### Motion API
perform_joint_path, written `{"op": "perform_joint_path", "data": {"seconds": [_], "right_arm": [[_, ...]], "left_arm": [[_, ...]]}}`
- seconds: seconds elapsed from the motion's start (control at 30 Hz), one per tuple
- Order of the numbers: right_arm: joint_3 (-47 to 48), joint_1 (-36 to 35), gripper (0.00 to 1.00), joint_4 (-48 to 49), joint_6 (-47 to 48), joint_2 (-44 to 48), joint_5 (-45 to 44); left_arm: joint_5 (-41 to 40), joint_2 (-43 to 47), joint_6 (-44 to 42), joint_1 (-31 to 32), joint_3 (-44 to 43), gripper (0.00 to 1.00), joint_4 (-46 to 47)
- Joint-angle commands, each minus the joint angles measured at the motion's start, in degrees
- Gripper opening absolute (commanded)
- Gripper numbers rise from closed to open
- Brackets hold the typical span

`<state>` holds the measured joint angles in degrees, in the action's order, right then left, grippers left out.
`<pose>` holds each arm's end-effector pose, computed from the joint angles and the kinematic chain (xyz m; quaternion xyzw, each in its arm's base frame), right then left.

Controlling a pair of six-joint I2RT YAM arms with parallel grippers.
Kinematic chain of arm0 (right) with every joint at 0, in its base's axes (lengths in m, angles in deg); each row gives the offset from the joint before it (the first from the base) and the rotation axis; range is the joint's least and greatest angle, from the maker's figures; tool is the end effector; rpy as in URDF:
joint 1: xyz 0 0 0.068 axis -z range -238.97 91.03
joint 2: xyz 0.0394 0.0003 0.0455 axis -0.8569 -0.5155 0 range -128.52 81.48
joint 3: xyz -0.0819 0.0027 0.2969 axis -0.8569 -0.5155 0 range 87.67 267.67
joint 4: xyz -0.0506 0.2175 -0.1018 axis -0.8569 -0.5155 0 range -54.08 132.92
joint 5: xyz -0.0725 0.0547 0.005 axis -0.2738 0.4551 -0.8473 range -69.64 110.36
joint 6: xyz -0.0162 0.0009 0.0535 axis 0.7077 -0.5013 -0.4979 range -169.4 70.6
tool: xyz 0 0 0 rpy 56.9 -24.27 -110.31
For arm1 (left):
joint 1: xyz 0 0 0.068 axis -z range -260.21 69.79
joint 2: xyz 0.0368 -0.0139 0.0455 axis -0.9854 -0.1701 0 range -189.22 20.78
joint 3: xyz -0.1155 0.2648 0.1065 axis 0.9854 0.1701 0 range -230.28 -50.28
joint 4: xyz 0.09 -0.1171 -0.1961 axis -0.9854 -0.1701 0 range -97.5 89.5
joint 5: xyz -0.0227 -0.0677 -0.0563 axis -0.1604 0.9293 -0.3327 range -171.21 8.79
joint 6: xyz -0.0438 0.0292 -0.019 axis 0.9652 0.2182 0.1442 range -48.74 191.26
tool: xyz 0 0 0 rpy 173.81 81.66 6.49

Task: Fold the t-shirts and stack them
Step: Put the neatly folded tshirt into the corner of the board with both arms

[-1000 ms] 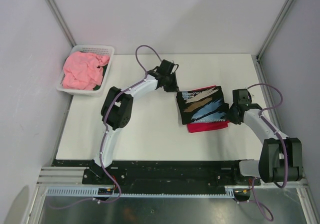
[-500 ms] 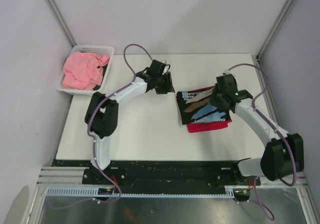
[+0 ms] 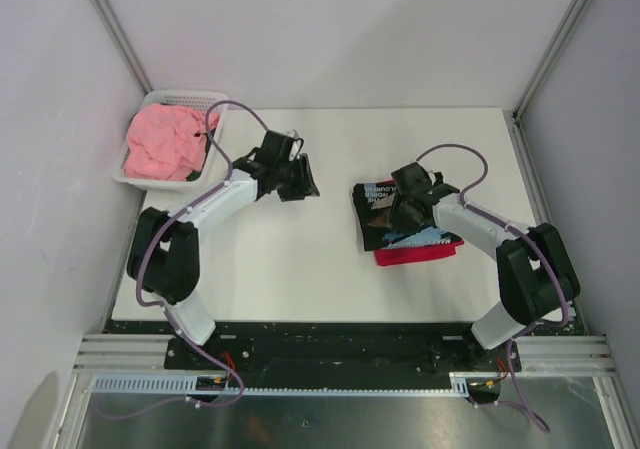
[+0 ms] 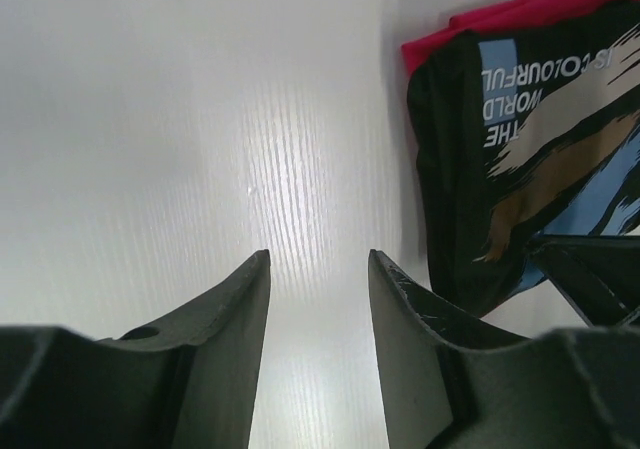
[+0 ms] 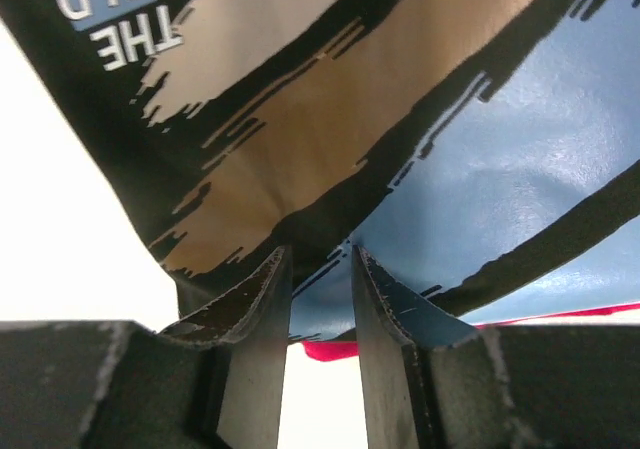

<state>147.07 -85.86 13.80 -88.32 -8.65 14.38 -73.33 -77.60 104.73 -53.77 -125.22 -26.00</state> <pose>0.2726 0.1337 0.2517 0.1145 0.9576 0.0987 0.2454 0.3293 -0.1697 0.2902 -0.0333 0.9340 -0.2303 0.2710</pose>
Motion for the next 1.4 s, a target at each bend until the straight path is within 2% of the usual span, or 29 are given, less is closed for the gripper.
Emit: {"op": "perform_joint_path", "data": {"seconds": [0.0,0.2,0.3,0.67,0.83,1.0,1.17,1.37], "right_arm": [[-2.4,-0.4,0.35,0.6,-2.3,-0.3,-2.4],[-1.0,-1.7,0.43,1.0,-0.5,5.6,-3.7],[2.5,-3.0,0.47,1.8,2.0,4.9,-3.3],[22.3,-6.1,0.53,5.6,13.8,-15.5,-3.1],[31.0,-7.5,0.54,4.6,17.0,-24.8,0.6],[38.7,-8.7,0.54,1.4,18.8,-32.2,-1.7],[39.6,-8.1,0.54,0.4,17.7,-35.6,-3.1],[33.9,-5.7,0.53,1.3,13.7,-34.3,-3.8]], "left_arm": [[1.7,4.2,-2.3,-0.3,2.0,0.48,0.6],[2.4,6.1,-2.8,-1.0,2.3,0.48,0.4],[2.6,7.2,-3.2,-1.6,2.6,0.48,0.5],[4.2,13.7,-5.2,-4.7,7.2,0.49,0.0],[4.6,15.5,-6.1,-5.7,8.7,0.49,-0.4],[4.9,16.3,-6.6,-6.2,9.4,0.49,-0.6],[5.0,16.9,-6.9,-6.5,10.0,0.49,-0.8],[5.3,16.8,-6.9,-6.8,10.1,0.49,-0.8]]}}
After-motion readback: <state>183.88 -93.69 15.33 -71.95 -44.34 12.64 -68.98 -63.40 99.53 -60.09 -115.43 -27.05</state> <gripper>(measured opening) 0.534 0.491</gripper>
